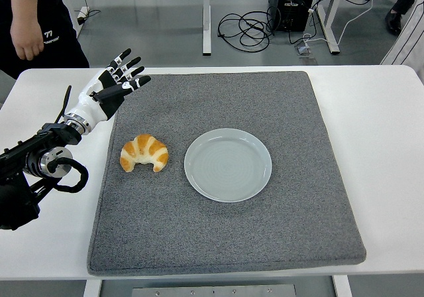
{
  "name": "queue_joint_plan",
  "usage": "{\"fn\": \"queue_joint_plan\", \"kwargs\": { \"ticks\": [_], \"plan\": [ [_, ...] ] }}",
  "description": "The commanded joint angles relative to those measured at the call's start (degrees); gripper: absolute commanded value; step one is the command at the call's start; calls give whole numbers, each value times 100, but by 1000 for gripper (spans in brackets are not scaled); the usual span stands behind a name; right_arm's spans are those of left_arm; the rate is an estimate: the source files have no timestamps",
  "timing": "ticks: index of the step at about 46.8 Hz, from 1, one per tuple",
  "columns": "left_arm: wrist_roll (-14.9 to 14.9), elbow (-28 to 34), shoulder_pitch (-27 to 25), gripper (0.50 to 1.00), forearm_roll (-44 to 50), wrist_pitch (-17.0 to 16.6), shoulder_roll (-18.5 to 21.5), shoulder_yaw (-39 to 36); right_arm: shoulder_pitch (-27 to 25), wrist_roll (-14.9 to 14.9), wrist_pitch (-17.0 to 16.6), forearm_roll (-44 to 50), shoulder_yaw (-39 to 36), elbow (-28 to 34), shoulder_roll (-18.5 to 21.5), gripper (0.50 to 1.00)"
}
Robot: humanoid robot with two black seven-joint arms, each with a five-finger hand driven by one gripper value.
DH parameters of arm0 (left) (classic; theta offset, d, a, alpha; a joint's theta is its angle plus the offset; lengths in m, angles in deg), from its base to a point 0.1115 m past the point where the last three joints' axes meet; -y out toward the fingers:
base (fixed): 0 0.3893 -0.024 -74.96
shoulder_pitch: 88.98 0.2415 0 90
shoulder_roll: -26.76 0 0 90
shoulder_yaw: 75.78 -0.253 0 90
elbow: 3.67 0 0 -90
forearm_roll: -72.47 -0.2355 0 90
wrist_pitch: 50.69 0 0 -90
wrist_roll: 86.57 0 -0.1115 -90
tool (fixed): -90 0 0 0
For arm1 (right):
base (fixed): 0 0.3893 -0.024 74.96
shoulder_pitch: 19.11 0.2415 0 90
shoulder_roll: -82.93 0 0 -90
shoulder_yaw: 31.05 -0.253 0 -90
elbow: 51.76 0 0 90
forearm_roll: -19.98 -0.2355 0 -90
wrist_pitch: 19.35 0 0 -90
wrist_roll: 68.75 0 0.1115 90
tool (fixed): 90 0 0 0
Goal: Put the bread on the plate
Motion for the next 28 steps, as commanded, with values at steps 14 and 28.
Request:
{"fn": "queue_joint_plan", "kwargs": {
  "ticks": [14,28],
  "plan": [
    [-16,6,7,966,-10,3,-14,20,0,0,0,0,0,2,0,1000],
    [-8,-3,-11,966,-1,-23,-6,12,0,0,0,0,0,2,0,1000]
  ]
}}
